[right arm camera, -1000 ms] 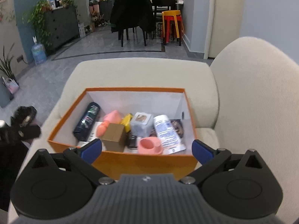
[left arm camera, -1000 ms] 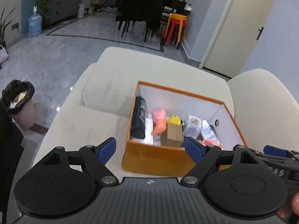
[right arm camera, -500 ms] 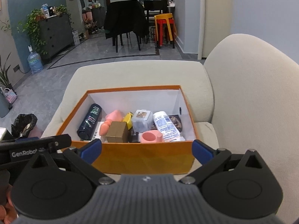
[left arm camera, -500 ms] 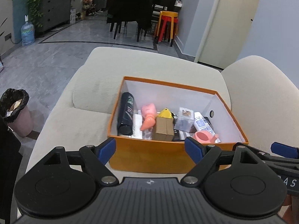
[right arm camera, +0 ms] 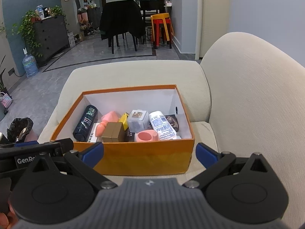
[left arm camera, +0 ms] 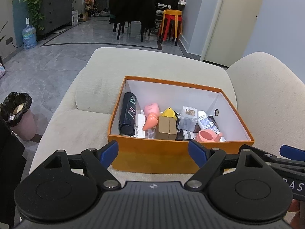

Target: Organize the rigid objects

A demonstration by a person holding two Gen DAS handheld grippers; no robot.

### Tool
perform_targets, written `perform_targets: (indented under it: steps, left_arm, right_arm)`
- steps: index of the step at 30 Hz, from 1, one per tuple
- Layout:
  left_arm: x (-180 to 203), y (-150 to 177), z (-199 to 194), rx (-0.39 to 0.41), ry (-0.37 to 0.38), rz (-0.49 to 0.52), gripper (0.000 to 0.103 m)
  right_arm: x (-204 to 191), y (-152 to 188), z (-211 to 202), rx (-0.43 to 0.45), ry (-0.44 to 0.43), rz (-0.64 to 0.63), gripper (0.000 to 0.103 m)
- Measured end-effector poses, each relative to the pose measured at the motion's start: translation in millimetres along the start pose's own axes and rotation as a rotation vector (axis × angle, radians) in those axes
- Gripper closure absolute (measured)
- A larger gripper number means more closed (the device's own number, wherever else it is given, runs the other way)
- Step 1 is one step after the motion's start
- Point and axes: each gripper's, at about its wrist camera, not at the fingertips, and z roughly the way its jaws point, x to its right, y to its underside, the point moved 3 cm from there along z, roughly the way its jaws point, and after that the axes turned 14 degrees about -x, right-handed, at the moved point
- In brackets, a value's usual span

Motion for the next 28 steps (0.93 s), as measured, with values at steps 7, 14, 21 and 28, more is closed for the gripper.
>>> perform_targets:
  steps: [7, 14, 21, 28]
  left_arm:
    - [2.8, 1.6, -5.1, 0.008, -0.006, 0.010, 0.006]
    - [2.2, 1.4, -5.9, 0.004, -0.010, 0.013, 0.006]
    - [2.4, -1.2, -6.3, -0.008, -0.014, 0.020, 0.006]
    - [2.0, -1.3, -7.9, -0.005, -0.022, 0.029, 0.006]
  right_arm:
    - [-0.2, 1.3, -3.7, 0.006, 0.005, -0.005, 0.002]
    - [-1.0, 1.8, -5.0, 0.009, 0.008, -0.004, 0.002]
    - [-2.1, 1.6, -5.9, 0.009, 0.025, -0.010, 0.002]
    - [-2.0, 1.8, -6.3, 0.010, 0.024, -0.008, 0.002]
